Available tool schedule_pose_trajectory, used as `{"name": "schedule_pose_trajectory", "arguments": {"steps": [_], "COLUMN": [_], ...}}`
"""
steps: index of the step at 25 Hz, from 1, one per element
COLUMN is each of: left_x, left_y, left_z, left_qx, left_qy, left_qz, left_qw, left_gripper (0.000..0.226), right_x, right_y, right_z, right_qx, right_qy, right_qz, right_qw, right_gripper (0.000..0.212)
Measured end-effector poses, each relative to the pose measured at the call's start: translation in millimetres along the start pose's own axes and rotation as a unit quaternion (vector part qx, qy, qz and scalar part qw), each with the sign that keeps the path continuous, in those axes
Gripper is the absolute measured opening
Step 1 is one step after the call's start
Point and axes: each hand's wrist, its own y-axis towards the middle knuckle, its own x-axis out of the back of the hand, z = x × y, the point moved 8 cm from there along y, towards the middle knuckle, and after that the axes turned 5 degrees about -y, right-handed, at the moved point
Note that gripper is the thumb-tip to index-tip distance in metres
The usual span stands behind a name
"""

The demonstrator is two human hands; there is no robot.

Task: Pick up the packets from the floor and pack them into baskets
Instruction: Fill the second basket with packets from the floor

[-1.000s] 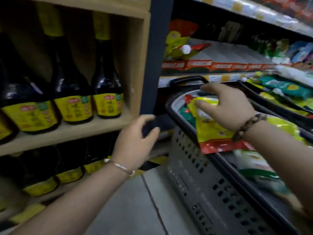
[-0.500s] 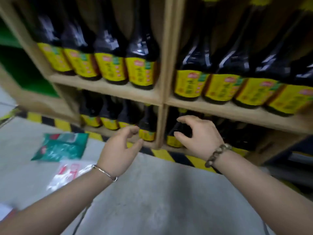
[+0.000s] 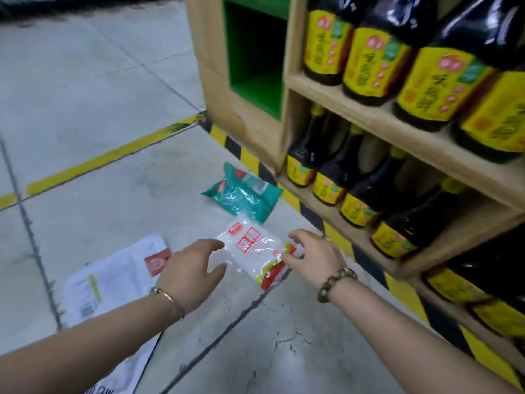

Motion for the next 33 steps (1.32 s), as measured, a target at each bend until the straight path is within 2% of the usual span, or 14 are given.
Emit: {"name": "schedule_pose_trajectory", "arguments": {"steps": [4,9,12,13,15,17,19,21,23,24,25,28,30,33], "left_x": [-26,-84,-109,-116,-128,-136,-142,-139,-132,-128,-122,-110,-105,-103], "left_y": [2,9,15,17,25,37,45,54,61,63,63,53,45,40], "left_z": [59,85,90,88,82,79,79,71,71,75,79,86,85,88], "left_qx": [0.124,0.230,0.326,0.347,0.363,0.366,0.379,0.360,0.359,0.360,0.350,0.333,0.332,0.336], "left_qy": [-0.037,-0.166,-0.356,-0.413,-0.534,-0.628,-0.664,-0.699,-0.707,-0.698,-0.692,-0.676,-0.670,-0.672], "left_qz": [0.003,-0.012,-0.085,-0.098,-0.092,-0.069,-0.047,-0.038,-0.091,-0.128,-0.166,-0.208,-0.206,-0.207], "left_qw": [0.992,0.959,0.872,0.836,0.757,0.683,0.642,0.617,0.603,0.606,0.609,0.624,0.631,0.627], "left_gripper": [0.042,0.041,0.041,0.046,0.061,0.087,0.111,0.079,0.027,0.016,0.013,0.018,0.018,0.018], "right_x": [-60,-93,-108,-112,-110,-105,-102,-101,-101,-97,-89,-59,-60,-94], "right_y": [50,97,104,105,105,99,95,96,107,118,134,197,237,258], "right_z": [4,-7,-13,-12,-4,7,21,35,43,43,42,45,52,48], "right_qx": [-0.043,-0.086,-0.094,-0.081,-0.044,-0.020,0.001,0.024,0.046,0.050,0.044,0.014,0.017,-0.013], "right_qy": [-0.015,-0.073,-0.023,0.028,0.166,0.309,0.417,0.468,0.425,0.386,0.348,0.207,0.079,-0.036], "right_qz": [0.054,0.042,0.062,0.055,0.037,0.037,0.068,0.124,0.152,0.130,0.084,-0.046,-0.040,0.053], "right_qw": [0.997,0.993,0.993,0.995,0.985,0.950,0.906,0.875,0.891,0.912,0.932,0.977,0.996,0.998], "right_gripper": [0.054,0.060,0.041,0.025,0.026,0.019,0.009,0.012,0.012,0.009,0.006,0.041,0.059,0.086]}}
